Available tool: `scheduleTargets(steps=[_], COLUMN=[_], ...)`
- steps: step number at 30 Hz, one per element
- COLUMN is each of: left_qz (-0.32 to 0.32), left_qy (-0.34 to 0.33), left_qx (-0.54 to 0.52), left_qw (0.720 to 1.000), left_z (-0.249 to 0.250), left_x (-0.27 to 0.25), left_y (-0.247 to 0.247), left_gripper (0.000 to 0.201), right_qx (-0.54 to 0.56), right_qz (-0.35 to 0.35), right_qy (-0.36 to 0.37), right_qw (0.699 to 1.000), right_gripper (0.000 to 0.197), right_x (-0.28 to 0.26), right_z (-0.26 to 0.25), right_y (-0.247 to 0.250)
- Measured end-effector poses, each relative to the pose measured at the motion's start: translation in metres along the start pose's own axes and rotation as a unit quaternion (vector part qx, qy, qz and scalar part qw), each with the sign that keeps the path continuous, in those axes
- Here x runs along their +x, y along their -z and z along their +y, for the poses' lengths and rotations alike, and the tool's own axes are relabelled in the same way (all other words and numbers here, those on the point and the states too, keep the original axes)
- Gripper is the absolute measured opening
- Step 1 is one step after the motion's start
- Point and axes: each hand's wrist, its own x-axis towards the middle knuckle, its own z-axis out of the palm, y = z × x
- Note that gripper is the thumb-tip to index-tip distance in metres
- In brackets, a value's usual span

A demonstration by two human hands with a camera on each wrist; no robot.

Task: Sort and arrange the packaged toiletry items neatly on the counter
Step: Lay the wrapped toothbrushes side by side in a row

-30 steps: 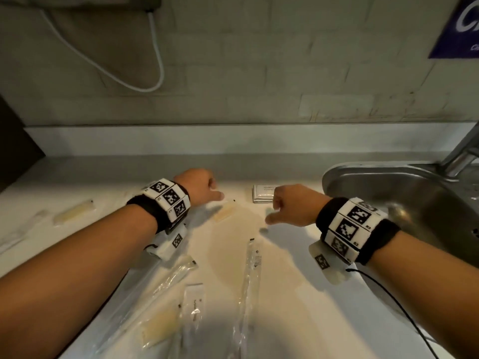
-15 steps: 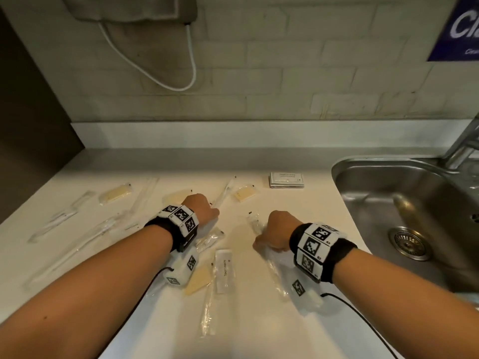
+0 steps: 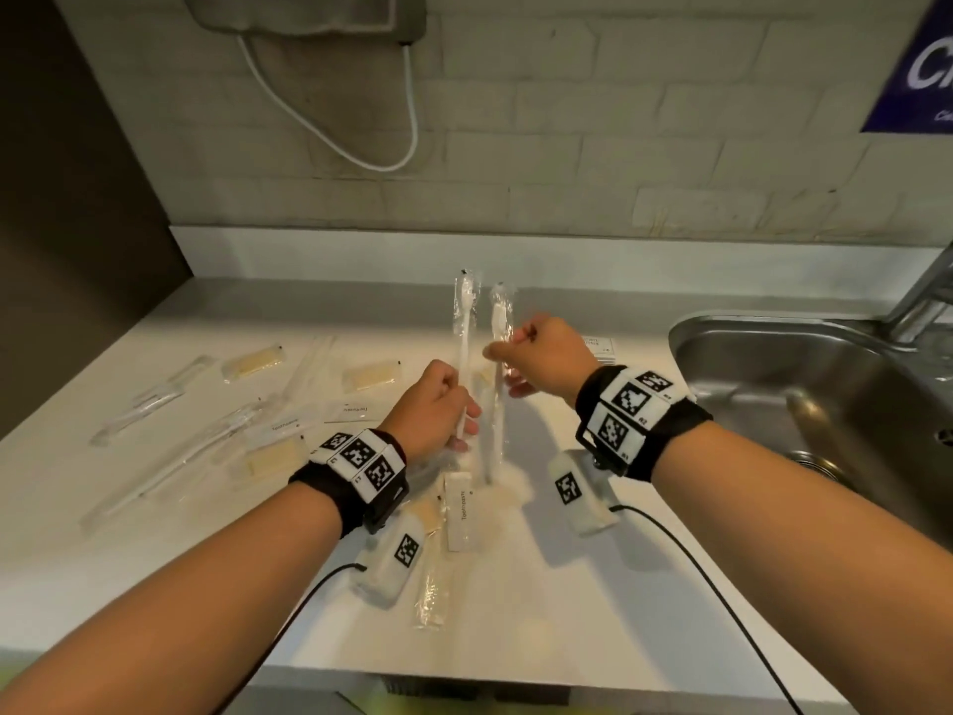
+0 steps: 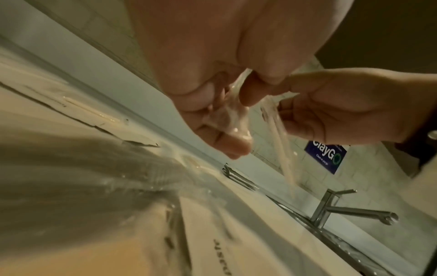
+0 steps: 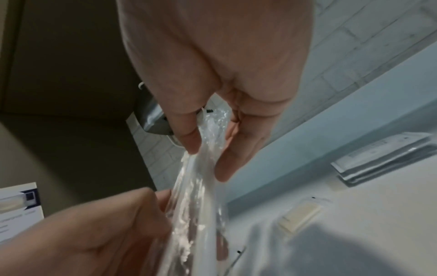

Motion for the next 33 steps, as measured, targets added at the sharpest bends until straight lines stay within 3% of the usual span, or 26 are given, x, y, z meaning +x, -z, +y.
scheduleTargets(steps=[4,8,14,17,20,23,27,30,33], left_qz=[-0.009,0.003,0.028,0.050,0.080,0.117,0.136,0.148,0.159], left_qy=[-0.002,-0.028,-0.060,-0.028,0.002,-0.025,-0.011,0.001,0.015], left_qx=[-0.032,-0.034,0.001,-0.050,-0.092,-0.013,0.010,-0.001,-0.023], left_qw=[0.999,0.999,0.998,0.997,0.993,0.993,0.991,0.989,0.987], left_z=[-0.002,-0.004,-0.010,-0.015,-0.017,-0.023,-0.032,-0.034,-0.035], left_x=[-0.009,-0.010,-0.009,-0.011,-0.013,-0.008,-0.002,0.001,0.004], left_y=[0.003,0.008,0.023,0.036,0.049,0.065,0.079,0.085,0.094], left_gripper=[0.016,0.038,0.024,0.018,0.018,0.023,0.025,0.026,0.023], right_qx=[0.048,0.070,0.061,0.049,-0.091,-0.284,-0.439,-0.504,-0.526], right_qz=[0.011,0.001,-0.028,-0.010,-0.016,-0.062,-0.108,-0.141,-0.137], right_qy=[0.022,0.029,0.035,0.001,0.017,0.036,0.073,0.093,0.084], right_qw=[0.999,0.997,0.997,0.999,0.996,0.956,0.889,0.847,0.835], right_gripper=[0.028,0.029,0.037,0.033,0.019,0.027,0.044,0.052,0.053], right_x=[0.006,0.014,0.021,0.036,0.054,0.072,0.087,0.094,0.101], right_z=[-0.015,-0.023,-0.025,-0.012,0.007,0.028,0.043,0.047,0.046], right_y=[-0.007,-0.017,-0.027,-0.027,-0.030,-0.038,-0.047,-0.051,-0.055])
